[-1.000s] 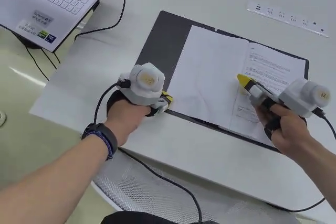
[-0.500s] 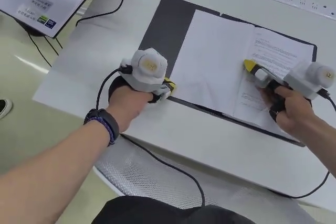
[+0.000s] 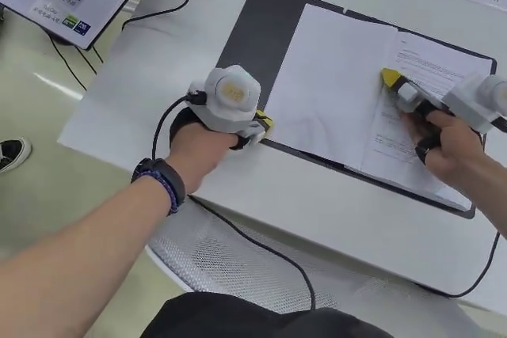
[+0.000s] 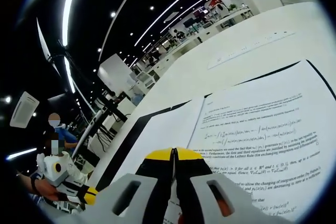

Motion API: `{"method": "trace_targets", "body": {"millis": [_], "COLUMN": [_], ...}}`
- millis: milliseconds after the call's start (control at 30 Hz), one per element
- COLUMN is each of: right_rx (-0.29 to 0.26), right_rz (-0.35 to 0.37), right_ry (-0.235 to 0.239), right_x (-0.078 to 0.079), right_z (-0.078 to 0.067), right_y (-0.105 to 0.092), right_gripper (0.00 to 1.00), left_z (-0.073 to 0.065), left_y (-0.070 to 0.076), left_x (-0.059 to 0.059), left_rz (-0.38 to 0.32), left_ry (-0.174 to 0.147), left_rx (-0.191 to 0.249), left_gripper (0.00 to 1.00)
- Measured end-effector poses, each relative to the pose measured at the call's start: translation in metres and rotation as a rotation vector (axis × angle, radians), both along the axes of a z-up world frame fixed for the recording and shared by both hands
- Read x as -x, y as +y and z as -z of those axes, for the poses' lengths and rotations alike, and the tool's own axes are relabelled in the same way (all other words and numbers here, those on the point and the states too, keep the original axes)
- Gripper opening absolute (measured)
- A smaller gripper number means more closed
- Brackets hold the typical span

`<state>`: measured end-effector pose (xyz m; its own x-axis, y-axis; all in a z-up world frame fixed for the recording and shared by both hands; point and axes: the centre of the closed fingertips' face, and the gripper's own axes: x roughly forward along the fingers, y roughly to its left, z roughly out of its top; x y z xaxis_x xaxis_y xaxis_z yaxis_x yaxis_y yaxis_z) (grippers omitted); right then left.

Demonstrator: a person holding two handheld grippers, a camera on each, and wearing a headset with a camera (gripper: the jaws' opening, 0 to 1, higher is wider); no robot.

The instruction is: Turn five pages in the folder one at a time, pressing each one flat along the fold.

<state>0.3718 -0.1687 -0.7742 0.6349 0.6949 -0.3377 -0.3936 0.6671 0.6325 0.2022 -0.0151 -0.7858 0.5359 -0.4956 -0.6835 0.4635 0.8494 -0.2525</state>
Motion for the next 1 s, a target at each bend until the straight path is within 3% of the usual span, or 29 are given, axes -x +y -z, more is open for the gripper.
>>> {"method": "trace_targets", "body": {"millis": [267,667,1000], "right_rx": [-0.028,-0.039,-0.031], "right_rz": [0.075,0.124,0.163], "right_ry": [-0.008,-0.026,-0.028], "right_x": [-0.017,-0.033,-0.072], "right_z": [-0.007,-0.016,-0.009], "right_y": [0.001,0.01,0.006], "right_gripper": [0.0,0.0,0.0], "left_z": [0.0,-0.001,-0.002], "left_y": [0.0,0.0,-0.001], "left_x": [0.0,0.0,-0.001], "left_rz": [0.005,0.012,0.009], "left_ry": [0.003,0.012,0.015], "left_rx": [-0.003,-0.009,-0.01], "left_gripper": [0.0,0.0,0.0]}}
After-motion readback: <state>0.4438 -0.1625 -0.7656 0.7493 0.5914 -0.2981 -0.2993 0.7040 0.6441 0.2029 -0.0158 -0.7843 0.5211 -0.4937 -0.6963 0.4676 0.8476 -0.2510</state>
